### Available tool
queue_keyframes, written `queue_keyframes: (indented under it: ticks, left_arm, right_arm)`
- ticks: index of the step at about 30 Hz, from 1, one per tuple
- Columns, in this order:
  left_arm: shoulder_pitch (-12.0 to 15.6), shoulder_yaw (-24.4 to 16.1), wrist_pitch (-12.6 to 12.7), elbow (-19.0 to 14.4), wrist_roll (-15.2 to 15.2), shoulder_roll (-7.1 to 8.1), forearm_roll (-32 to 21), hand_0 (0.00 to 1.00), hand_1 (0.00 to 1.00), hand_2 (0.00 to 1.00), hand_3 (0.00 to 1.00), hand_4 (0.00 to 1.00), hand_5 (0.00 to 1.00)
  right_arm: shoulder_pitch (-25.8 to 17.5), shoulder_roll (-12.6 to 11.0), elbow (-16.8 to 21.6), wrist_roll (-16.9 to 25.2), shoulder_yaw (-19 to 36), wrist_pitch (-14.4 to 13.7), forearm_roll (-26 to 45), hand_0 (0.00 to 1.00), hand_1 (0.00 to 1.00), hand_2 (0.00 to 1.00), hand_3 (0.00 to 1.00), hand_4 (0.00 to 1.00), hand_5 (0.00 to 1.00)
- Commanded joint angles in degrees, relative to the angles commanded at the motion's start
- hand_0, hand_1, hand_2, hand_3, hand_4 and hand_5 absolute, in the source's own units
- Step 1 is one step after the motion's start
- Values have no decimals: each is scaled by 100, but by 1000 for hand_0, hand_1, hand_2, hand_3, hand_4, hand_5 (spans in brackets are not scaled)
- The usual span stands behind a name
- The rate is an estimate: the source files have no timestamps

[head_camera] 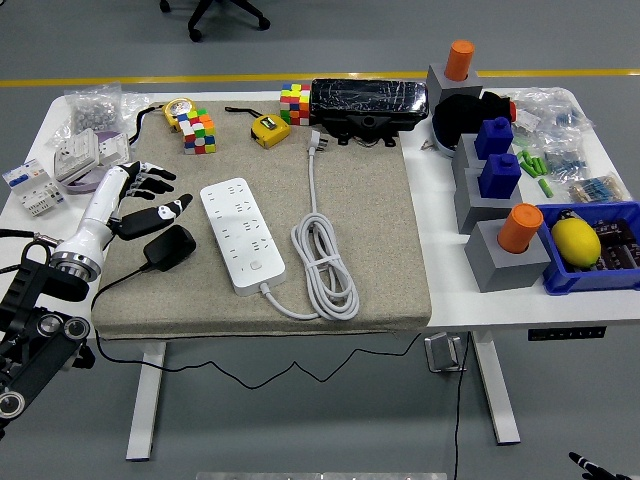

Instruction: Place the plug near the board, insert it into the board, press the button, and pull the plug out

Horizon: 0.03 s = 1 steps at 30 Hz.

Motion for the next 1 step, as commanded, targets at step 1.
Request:
queue_keyframes:
  ticks: [1]
  left_arm:
    - [0,1,0,1,0,0,1,567,596,545,573,824,307]
  right_arm:
    - [-1,-1,2,-1,-5,2,-1,651,647,643,568,986,551]
